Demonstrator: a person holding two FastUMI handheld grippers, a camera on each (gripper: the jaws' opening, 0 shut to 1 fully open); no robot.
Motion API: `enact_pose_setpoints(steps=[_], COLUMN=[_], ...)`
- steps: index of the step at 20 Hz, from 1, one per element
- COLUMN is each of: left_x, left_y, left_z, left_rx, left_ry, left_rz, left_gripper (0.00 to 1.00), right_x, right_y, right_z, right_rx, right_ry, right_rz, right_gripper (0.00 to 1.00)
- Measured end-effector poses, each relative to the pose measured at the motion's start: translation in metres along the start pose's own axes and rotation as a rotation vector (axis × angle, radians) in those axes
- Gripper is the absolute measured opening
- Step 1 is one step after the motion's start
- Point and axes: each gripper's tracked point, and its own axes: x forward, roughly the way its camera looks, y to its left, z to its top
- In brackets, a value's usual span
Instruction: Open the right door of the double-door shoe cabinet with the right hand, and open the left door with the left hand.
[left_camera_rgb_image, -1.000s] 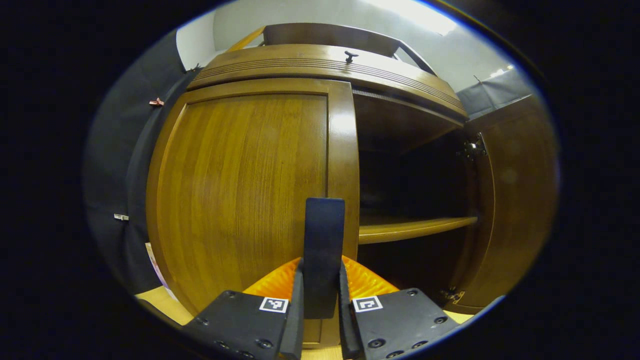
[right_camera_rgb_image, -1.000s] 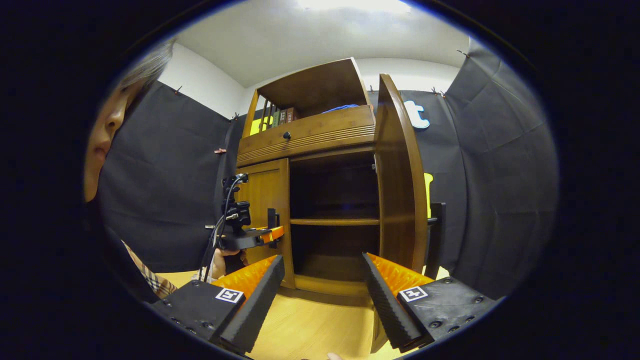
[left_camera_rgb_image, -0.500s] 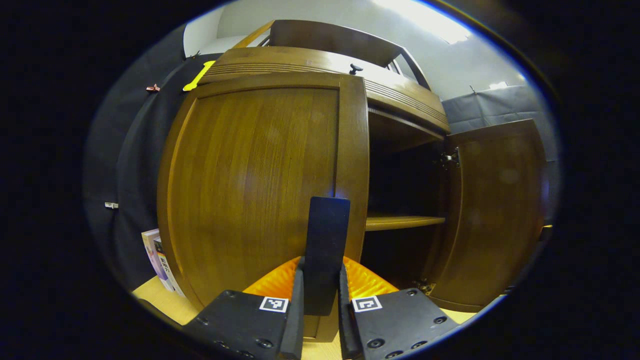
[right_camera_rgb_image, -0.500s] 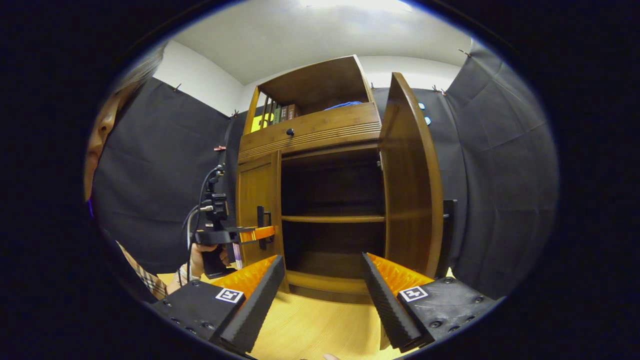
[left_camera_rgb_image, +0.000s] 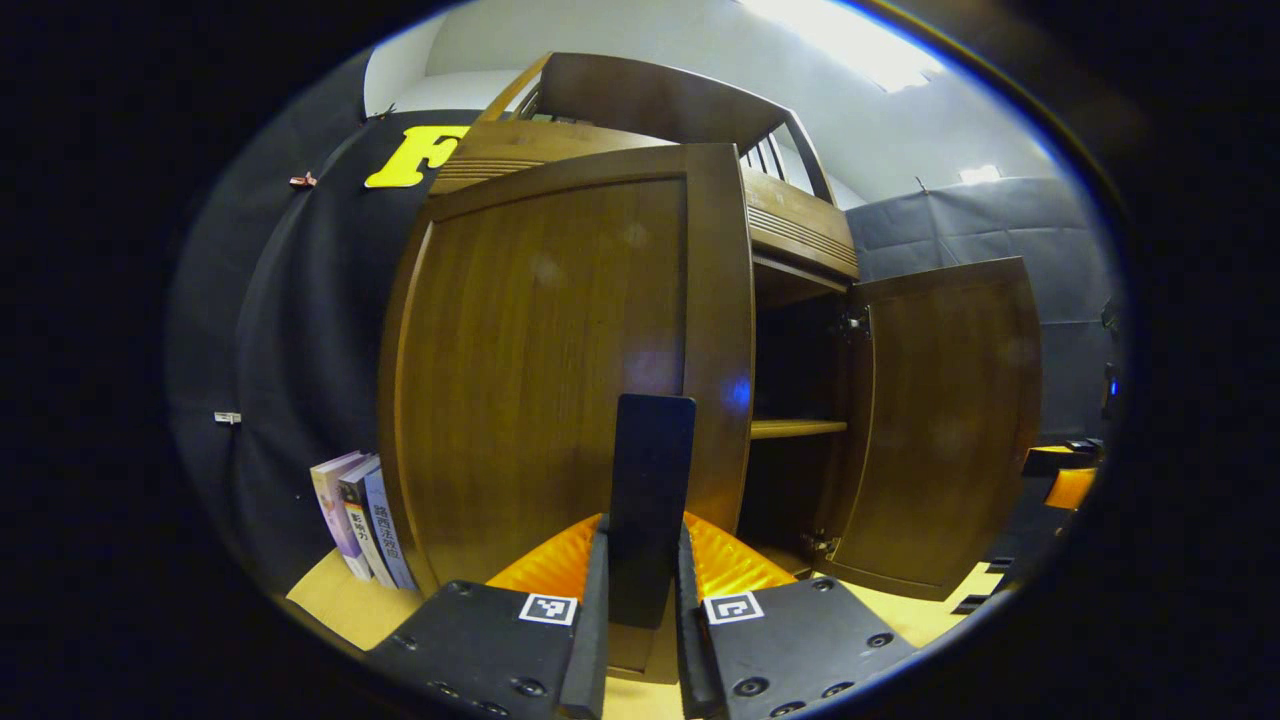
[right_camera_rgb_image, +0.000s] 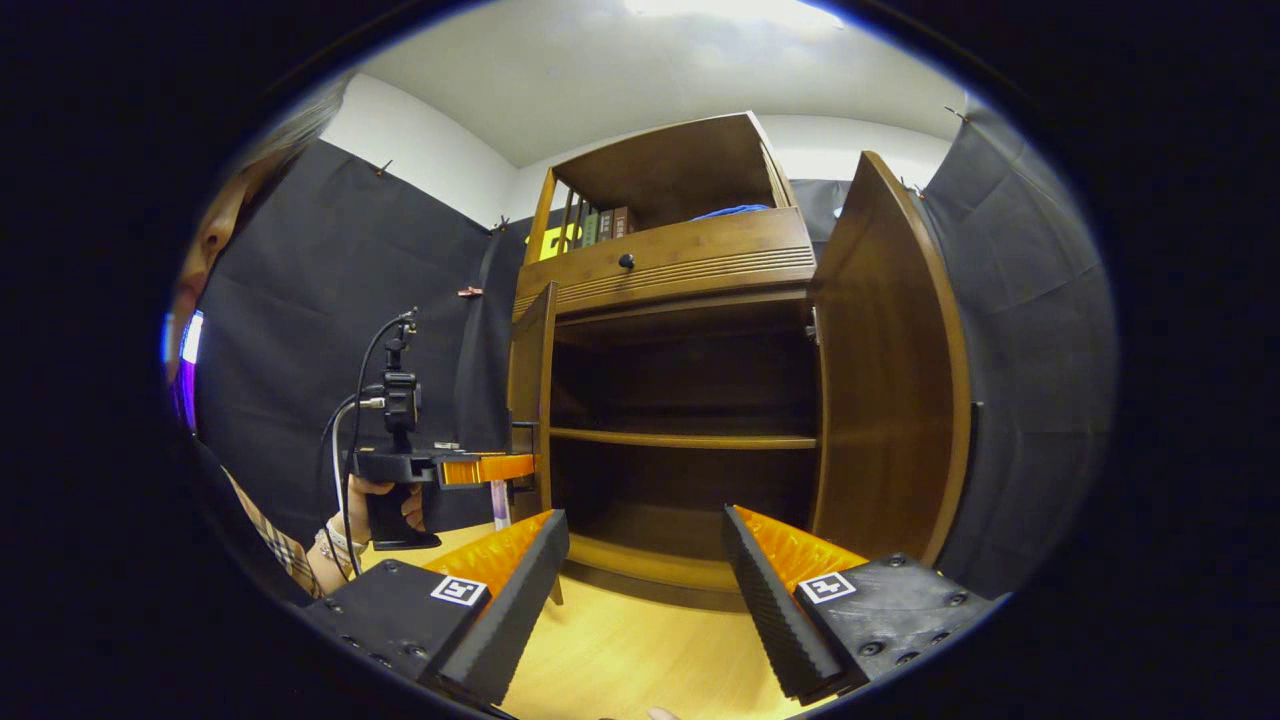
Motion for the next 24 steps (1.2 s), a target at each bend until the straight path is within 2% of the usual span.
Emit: enact_pose_setpoints(steps=[2,6,9,14,16,20,24], left_x=[-0.013,-0.039,-0.057,-0.086,-0.095,-0.113,-0.131], left_y=[0.005,0.018,0.031,0.055,0.065,0.085,0.099], left_z=[0.002,0.003,0.003,0.008,0.009,0.015,0.024], left_rx=[0.007,0.008,0.009,0.034,0.045,0.077,0.099], left_ry=[-0.003,-0.006,-0.002,-0.008,-0.011,-0.028,-0.06], left_rz=[0.009,0.034,0.057,0.122,0.149,0.213,0.28], left_gripper=[0.32,0.31,0.32,0.29,0.28,0.23,0.25], right_x=[0.004,0.01,0.015,0.03,0.042,0.059,0.068], right_y=[0.011,0.008,0.016,0.026,0.034,0.041,0.044], right_z=[0.0,-0.004,-0.008,-0.02,-0.021,-0.03,-0.037], right_rx=[0.035,0.052,0.088,0.075,0.087,0.114,0.088], right_ry=[0.001,0.005,0.007,0.021,0.027,0.046,0.058], right_rz=[0.034,0.017,0.037,0.046,0.069,0.09,0.085], right_gripper=[0.99,0.99,0.99,0.95,1.0,0.98,1.0])
